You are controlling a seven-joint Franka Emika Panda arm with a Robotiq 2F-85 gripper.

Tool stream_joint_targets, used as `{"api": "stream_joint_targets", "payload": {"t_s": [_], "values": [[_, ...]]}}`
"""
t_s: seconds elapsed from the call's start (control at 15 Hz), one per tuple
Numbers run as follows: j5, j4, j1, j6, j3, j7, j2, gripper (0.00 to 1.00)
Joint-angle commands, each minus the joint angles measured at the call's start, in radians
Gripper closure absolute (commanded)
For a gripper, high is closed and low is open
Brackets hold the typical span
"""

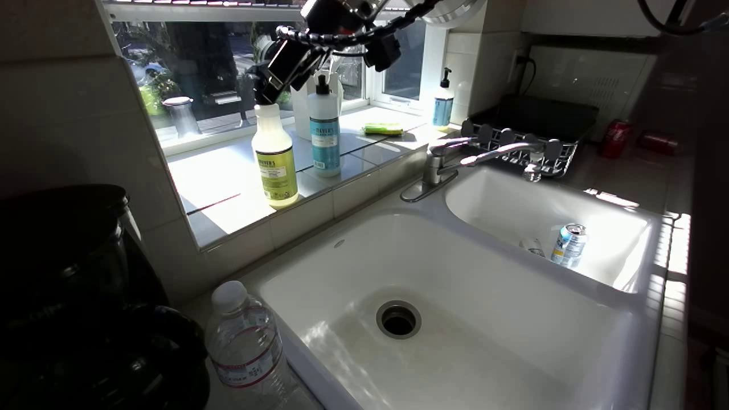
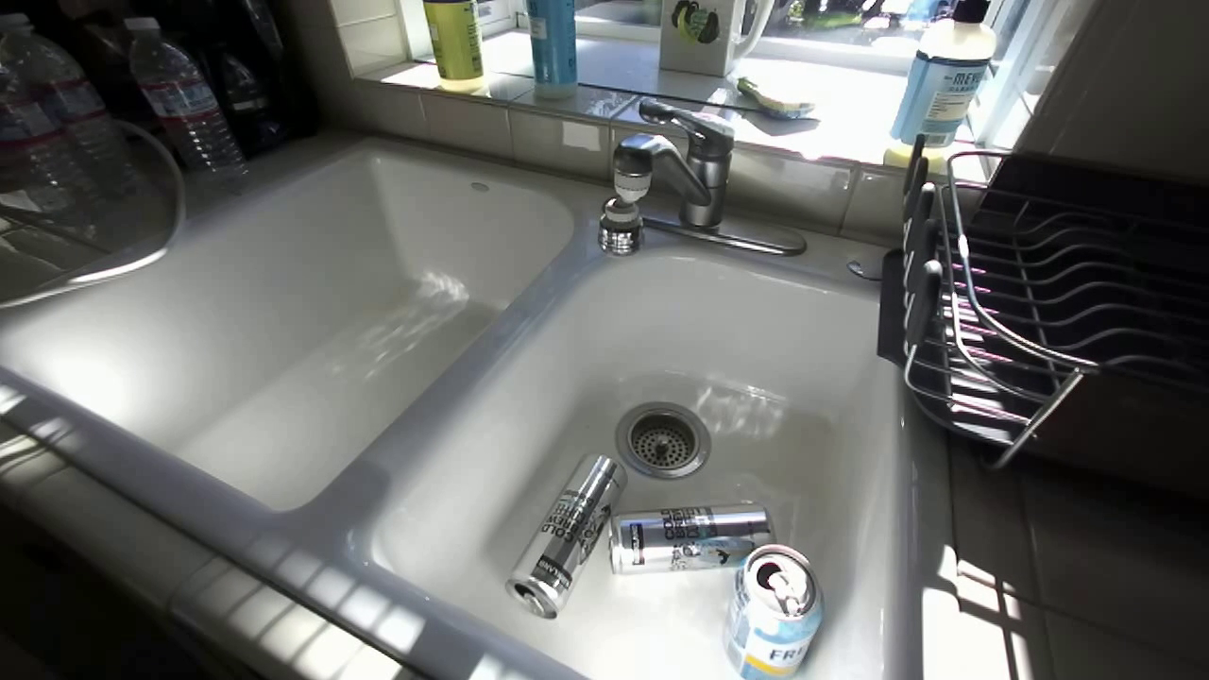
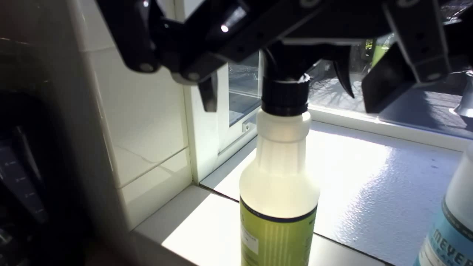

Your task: Press the trigger on the yellow bottle

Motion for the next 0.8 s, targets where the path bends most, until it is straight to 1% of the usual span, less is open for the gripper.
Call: {"api": "stream_joint_targets", "payload": {"t_s": [0.0,0.13,0.27,0.33,0.53,0.73], "values": [[-0.04,0.039,-0.01,0.019,0.016,0.041,0.035,0.03],[-0.041,0.048,-0.011,0.019,0.017,0.045,0.044,0.06],[-0.04,0.057,-0.012,0.021,0.021,0.044,0.053,0.06],[-0.021,0.054,0.007,0.025,-0.004,0.03,0.054,0.05],[-0.015,0.061,0.006,0.034,-0.001,0.027,0.064,0.04],[-0.011,0.072,0.005,0.035,0.001,0.024,0.074,0.06]]}}
